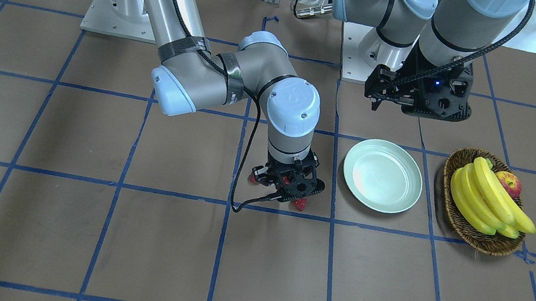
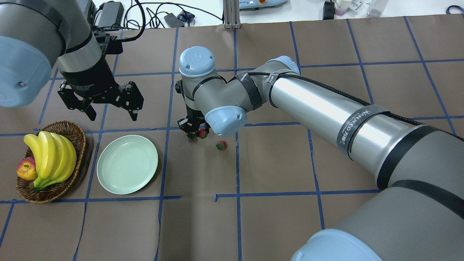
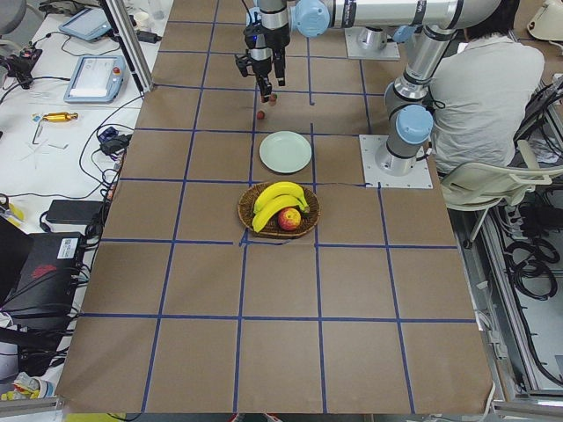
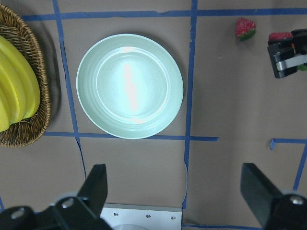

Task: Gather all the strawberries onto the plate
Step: 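Carry the third strawberry beside the others and release it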

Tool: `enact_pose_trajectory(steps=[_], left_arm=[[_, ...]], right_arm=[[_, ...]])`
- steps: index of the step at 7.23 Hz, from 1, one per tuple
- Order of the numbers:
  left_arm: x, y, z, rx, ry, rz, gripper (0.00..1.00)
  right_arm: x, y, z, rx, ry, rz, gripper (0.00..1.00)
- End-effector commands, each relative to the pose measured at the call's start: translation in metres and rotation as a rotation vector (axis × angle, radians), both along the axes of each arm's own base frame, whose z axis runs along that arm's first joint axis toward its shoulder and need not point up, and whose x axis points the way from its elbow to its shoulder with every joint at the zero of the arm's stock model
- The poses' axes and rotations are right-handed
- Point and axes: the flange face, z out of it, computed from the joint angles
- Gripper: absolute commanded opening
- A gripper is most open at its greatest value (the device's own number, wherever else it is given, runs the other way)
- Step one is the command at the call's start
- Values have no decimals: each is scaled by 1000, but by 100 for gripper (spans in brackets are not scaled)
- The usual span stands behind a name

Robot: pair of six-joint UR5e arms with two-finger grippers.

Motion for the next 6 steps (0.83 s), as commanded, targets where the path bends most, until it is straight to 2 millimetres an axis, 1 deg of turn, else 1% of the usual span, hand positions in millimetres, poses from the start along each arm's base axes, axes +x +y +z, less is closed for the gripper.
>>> enact_pose_trajectory(steps=[1,2,4,5,6], left_arm=[[0,1,-2,4,0,0,100],[0,1,-2,4,0,0,100],[0,1,-2,4,0,0,100],[0,1,-2,4,0,0,100],[0,1,-1,2,0,0,100]], right_arm=[[-3,5,-9,14,11,4,15],[-4,7,-14,26,15,6,35],[-4,9,-16,34,13,5,83],[-5,11,-16,42,17,5,99],[-6,12,-9,35,14,5,100]])
